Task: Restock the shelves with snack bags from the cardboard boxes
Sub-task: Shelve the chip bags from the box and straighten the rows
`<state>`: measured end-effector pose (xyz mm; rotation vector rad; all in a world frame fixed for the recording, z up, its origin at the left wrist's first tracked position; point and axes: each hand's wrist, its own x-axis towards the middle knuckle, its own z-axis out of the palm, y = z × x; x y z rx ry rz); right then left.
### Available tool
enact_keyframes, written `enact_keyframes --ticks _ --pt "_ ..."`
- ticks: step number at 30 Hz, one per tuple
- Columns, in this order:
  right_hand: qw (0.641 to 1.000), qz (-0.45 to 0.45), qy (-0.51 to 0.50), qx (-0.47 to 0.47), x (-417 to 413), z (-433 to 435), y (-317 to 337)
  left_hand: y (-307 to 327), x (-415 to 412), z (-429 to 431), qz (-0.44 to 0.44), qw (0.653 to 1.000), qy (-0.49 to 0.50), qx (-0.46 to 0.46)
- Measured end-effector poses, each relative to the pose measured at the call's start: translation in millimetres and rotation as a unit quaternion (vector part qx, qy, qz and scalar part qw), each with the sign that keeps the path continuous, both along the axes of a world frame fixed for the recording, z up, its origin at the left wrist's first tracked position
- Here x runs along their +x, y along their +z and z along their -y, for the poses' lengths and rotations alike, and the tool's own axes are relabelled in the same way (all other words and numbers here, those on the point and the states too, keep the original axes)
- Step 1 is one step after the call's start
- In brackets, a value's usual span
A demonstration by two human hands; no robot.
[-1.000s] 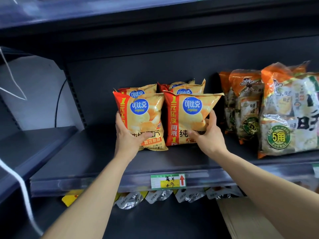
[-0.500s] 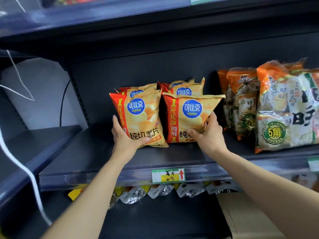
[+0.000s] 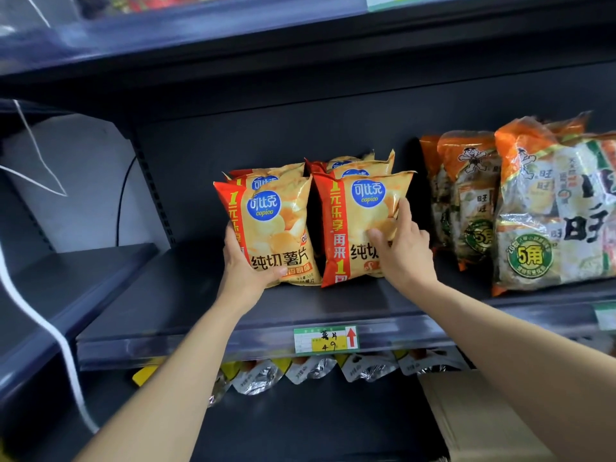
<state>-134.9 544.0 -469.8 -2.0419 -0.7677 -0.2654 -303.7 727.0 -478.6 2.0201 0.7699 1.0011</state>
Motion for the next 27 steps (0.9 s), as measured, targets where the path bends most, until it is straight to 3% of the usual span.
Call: enact_keyframes --ticks 10,18,23,27 --pt "0.998 -0.029 0.007 -0.048 -14 1 -2 14 -3 4 -0.036 0.999 -0.007 -0.020" --pt "1.000 -0.009 -0.009 -0.012 -18 9 -5 18 -16 22 -0.042 0.997 0.054 -0.026" --pt "0.999 0.042 -0.017 0.023 -18 26 4 40 -10 55 0.010 0.981 0.143 0.132" --pt "0.991 0.119 -0.047 0.044 -9 55 10 52 29 122 0.039 0.970 0.051 0.236"
